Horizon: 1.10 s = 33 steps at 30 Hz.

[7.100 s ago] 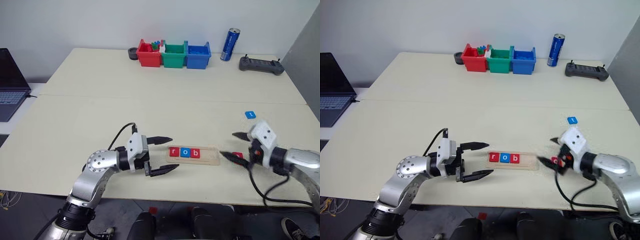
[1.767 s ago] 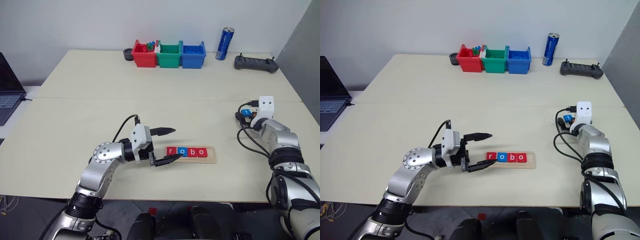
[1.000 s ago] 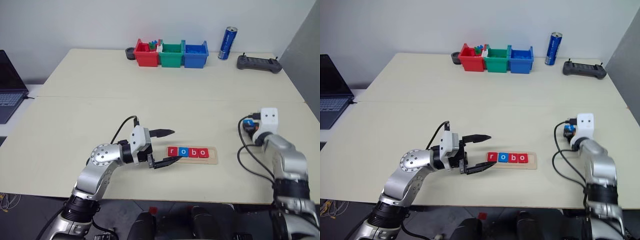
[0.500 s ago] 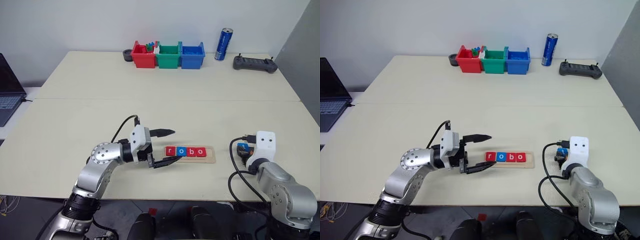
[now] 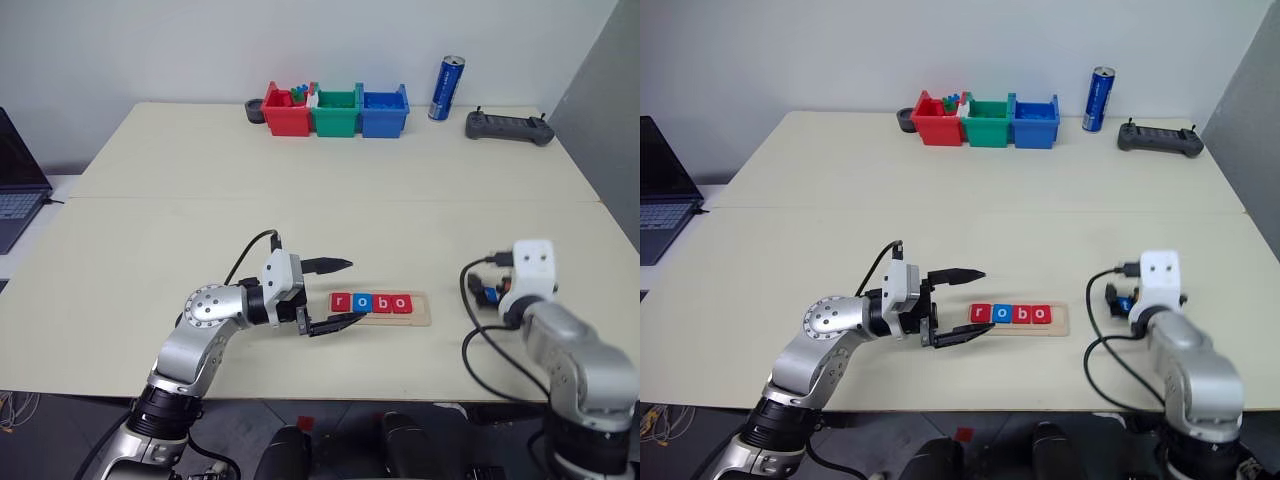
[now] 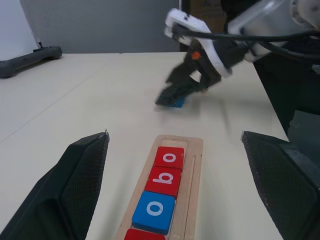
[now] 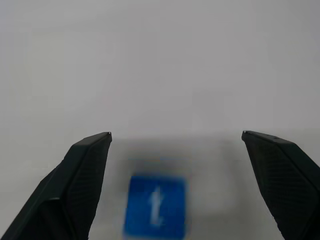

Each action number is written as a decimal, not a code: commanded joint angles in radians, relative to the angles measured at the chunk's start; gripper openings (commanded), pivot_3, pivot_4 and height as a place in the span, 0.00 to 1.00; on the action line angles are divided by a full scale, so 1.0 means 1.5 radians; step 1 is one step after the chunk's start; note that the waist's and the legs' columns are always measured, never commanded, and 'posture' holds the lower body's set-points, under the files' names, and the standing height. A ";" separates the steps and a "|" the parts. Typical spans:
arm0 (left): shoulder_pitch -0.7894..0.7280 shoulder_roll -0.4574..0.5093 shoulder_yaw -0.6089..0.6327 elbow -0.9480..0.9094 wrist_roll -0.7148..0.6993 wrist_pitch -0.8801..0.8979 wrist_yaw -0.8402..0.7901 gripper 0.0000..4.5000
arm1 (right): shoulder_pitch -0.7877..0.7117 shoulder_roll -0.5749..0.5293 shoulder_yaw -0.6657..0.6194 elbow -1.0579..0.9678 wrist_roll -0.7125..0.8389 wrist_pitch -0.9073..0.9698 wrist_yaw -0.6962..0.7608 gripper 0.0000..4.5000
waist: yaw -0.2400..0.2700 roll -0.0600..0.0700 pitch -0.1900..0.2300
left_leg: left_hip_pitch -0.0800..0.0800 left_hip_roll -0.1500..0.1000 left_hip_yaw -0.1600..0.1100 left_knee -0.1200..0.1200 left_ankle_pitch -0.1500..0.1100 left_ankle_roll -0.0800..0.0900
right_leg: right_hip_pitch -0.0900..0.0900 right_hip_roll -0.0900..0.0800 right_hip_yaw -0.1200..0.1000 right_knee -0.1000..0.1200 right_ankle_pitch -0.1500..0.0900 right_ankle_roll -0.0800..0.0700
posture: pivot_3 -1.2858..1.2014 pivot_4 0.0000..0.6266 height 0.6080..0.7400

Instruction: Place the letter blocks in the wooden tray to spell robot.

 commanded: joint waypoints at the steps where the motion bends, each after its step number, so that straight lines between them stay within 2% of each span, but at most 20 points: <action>1: -0.009 -0.005 -0.003 -0.002 0.002 -0.011 0.000 1.00 | -0.037 -0.094 0.027 0.069 0.034 -0.112 0.159 0.99 | 0.000 0.000 0.000 | 0.000 0.000 0.000 0.000 0.000 0.000 | 0.000 0.000 0.000 0.000 0.000 0.000 | 0.52 0.24 1.00; 5: -0.013 -0.009 -0.007 0.008 0.005 -0.020 -0.009 1.00 | 0.006 -0.249 0.080 0.150 0.085 -0.305 0.474 0.99 | 0.002 -0.001 0.000 | -0.001 0.000 0.000 0.000 0.000 0.000 | 0.001 0.000 -0.001 -0.002 0.000 0.000 | 0.52 0.24 1.00; 8: -0.017 -0.012 -0.009 0.013 0.006 -0.023 -0.012 1.00 | 0.032 -0.331 0.100 0.256 0.071 -0.459 0.625 0.99 | 0.005 -0.001 0.001 | -0.001 0.000 -0.001 0.000 0.000 0.000 | 0.002 -0.001 -0.001 -0.005 0.000 0.001 | 0.52 0.24 1.00; 10: -0.018 -0.014 -0.010 0.015 0.007 -0.025 -0.012 1.00 | 0.024 -0.355 0.110 0.329 0.059 -0.531 0.678 0.99 | 0.004 -0.001 0.001 | -0.001 -0.001 0.000 0.000 0.000 0.000 | 0.002 -0.002 0.000 -0.006 0.001 0.001 | 0.52 0.24 1.00; 18: -0.007 -0.010 -0.009 0.006 0.006 -0.028 -0.014 1.00 | -0.067 -0.359 0.147 0.548 0.012 -0.680 0.764 0.99 | -0.002 -0.002 0.001 | 0.000 0.000 0.002 0.000 0.000 0.000 | 0.002 -0.001 0.000 -0.005 0.001 0.001 | 0.52 0.24 1.00; 31: -0.014 -0.004 -0.005 0.004 0.005 -0.021 -0.015 1.00 | -0.105 -0.329 0.164 0.610 0.004 -0.657 0.796 0.99 | 0.002 -0.002 0.001 | 0.000 0.000 0.001 0.000 0.000 0.000 | 0.002 -0.001 0.000 -0.005 0.001 0.001 | 0.52 0.24 1.00; 33: -0.013 -0.002 -0.004 0.002 0.004 -0.020 -0.015 1.00 | -0.107 -0.331 0.165 0.613 0.001 -0.658 0.799 0.87 | 0.002 -0.002 0.001 | 0.000 0.000 0.001 0.000 0.000 0.000 | 0.002 -0.001 0.000 -0.005 0.001 0.001 | 0.52 0.24 1.00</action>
